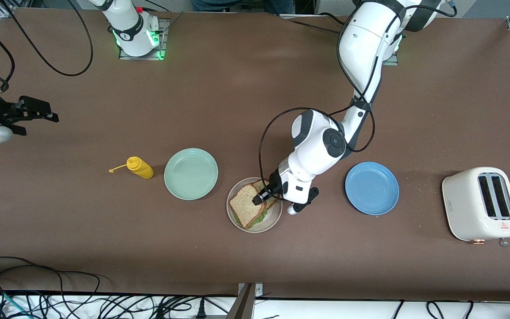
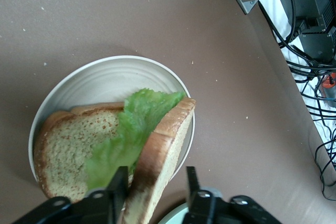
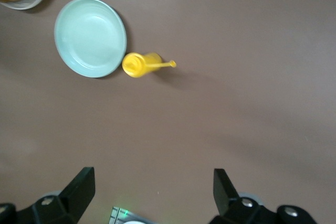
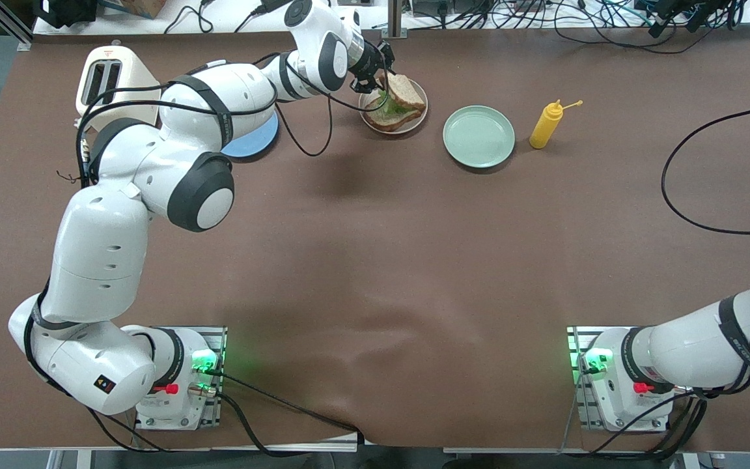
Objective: Make sandwich on beige plate with both arms
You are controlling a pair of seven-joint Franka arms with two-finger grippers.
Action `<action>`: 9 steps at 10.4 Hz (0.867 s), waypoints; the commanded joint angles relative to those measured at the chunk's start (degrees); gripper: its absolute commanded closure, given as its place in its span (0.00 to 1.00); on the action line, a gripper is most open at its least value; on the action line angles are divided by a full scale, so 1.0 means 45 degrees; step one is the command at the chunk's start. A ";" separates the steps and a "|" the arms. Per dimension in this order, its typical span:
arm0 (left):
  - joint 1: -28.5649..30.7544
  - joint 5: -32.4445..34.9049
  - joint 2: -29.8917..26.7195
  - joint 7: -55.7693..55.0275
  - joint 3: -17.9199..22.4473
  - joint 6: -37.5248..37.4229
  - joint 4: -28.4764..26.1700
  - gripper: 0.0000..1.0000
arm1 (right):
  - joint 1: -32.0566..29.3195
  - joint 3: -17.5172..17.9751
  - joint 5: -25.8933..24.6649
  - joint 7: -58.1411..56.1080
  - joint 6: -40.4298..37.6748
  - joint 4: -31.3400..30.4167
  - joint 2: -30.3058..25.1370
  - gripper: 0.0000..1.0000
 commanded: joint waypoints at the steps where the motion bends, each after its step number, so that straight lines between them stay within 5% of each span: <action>1: -0.0004 -0.0253 -0.0181 0.0249 0.0109 -0.0048 -0.0377 0.10 | -0.0816 0.1195 -0.0863 0.2541 0.0845 -0.2649 -0.2275 0.00; 5: 0.0229 -0.0214 -0.0279 0.0249 0.0439 -0.0864 -0.0653 0.10 | -0.1502 0.1236 -0.1154 0.2512 0.1574 -0.3850 -0.3494 0.00; 9: 0.1691 0.1832 -0.2343 0.0579 0.0793 -0.4608 -0.0614 0.10 | -0.1326 0.1508 -0.1527 0.2531 0.1221 -0.3421 -0.3279 0.00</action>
